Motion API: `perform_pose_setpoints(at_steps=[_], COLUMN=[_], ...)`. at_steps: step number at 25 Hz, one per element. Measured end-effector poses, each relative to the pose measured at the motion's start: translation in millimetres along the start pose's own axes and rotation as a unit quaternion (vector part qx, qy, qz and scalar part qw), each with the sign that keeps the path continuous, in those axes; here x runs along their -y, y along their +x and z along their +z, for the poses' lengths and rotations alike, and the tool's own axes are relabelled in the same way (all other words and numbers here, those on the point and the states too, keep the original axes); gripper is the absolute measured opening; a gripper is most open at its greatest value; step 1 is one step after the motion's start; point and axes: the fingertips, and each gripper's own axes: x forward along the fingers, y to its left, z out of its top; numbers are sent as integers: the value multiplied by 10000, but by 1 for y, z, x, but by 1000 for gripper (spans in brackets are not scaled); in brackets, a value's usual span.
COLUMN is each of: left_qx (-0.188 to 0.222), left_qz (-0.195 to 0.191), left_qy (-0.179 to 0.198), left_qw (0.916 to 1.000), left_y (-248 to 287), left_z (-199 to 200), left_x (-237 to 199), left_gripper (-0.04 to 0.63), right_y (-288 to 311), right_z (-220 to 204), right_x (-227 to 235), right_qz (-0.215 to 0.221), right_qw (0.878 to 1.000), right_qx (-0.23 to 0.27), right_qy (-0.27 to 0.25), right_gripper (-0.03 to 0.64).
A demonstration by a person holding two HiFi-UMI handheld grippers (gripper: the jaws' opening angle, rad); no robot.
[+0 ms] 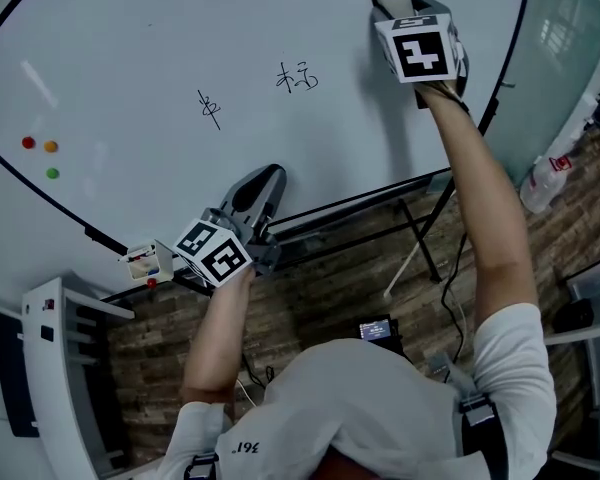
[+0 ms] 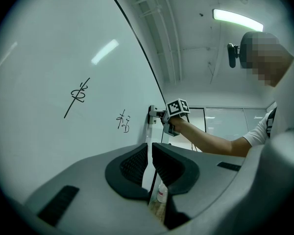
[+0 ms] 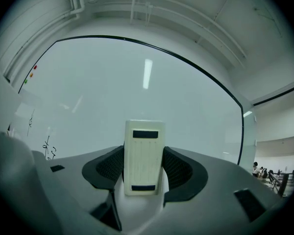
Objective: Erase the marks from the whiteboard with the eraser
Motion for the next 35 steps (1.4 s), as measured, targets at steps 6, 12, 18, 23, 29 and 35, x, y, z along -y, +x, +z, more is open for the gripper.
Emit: perform_pose_setpoints(at_steps=[6, 12, 18, 23, 29, 35], left_qx=[-20, 3, 38, 69, 101, 88], left_qz=[19, 14, 65, 127, 100, 87], left_qy=[-5, -8, -42, -36, 10, 19], left_qw=[10000, 10000, 10000, 9999, 9999, 9999], left_y=[-5, -11, -19, -27, -41, -56], left_z=[0, 2, 4, 8, 11, 13], left_x=[-2, -3, -8, -16, -23, -27], left_gripper=[35, 35, 35, 35, 35, 35], right_y=[3, 2, -6, -18, -32, -41], right_z=[-20, -36, -70, -67, -58, -47], right_x=[23, 46, 68, 54, 21, -19], right_qz=[-224, -574, -933, -806, -552, -263], right_qw=[9994, 9971, 9917, 9941, 9969, 9987], right_qx=[-244, -488, -857, -709, -548, -399], right_qy=[131, 137, 212, 168, 125, 183], right_gripper=[261, 259, 259, 259, 259, 259])
